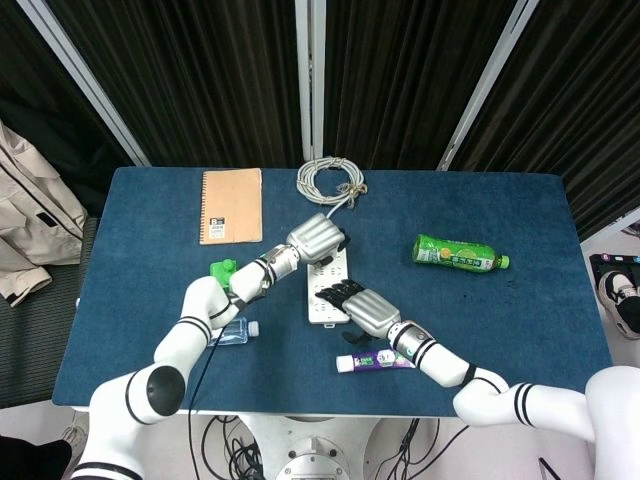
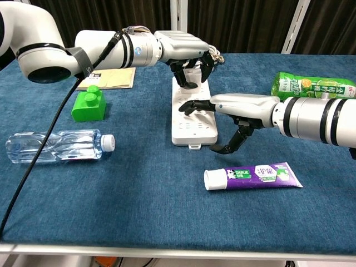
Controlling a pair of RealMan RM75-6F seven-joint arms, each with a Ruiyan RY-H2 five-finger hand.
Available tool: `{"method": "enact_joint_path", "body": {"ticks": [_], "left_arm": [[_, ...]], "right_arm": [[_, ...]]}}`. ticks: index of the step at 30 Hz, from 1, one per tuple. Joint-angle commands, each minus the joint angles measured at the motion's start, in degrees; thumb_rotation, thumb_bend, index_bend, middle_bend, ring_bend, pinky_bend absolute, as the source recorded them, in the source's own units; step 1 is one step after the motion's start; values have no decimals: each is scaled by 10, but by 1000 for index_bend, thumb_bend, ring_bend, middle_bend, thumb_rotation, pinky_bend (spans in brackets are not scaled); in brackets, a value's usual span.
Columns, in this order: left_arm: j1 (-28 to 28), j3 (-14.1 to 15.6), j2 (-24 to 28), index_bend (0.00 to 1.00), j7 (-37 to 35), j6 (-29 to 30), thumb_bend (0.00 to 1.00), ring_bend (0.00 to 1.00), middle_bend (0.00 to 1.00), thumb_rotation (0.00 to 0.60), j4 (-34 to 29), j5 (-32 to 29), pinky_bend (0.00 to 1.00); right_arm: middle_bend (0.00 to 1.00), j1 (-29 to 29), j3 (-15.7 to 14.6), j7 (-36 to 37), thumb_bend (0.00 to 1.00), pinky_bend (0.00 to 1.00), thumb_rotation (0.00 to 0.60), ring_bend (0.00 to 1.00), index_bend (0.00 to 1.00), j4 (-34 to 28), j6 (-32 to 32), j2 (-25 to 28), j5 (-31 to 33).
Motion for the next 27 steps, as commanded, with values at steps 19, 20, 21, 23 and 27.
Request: {"method": "enact_joint_path", "body": {"ticks": [19, 20, 21, 23, 27], "left_arm": [[13, 7, 15, 641, 4, 29, 535, 763, 766, 600, -1, -11, 905], [14, 7, 15, 642, 4, 31, 535, 763, 766, 600, -1, -12, 905], [15, 7, 15, 642, 5, 31, 535, 763, 766, 600, -1, -13, 905], [17, 9, 16, 642, 11, 34, 535, 763, 767, 600, 0, -12, 906], [18, 9, 19, 642, 17, 39, 534, 763, 767, 600, -3, -13, 905]], "right_arm": [[110, 1, -3, 1, 327, 0, 600, 0, 10, 0, 3, -2, 4], [110, 1, -2, 1, 327, 0, 600, 0, 10, -1, 4, -2, 4], [111, 1, -2, 1, 327, 0, 600, 0, 10, -1, 4, -1, 4], [111, 1, -2, 0, 327, 0, 600, 0, 10, -2, 5, -1, 4], [111, 1, -3, 0, 327, 0, 600, 0, 10, -2, 6, -2, 4]]}}
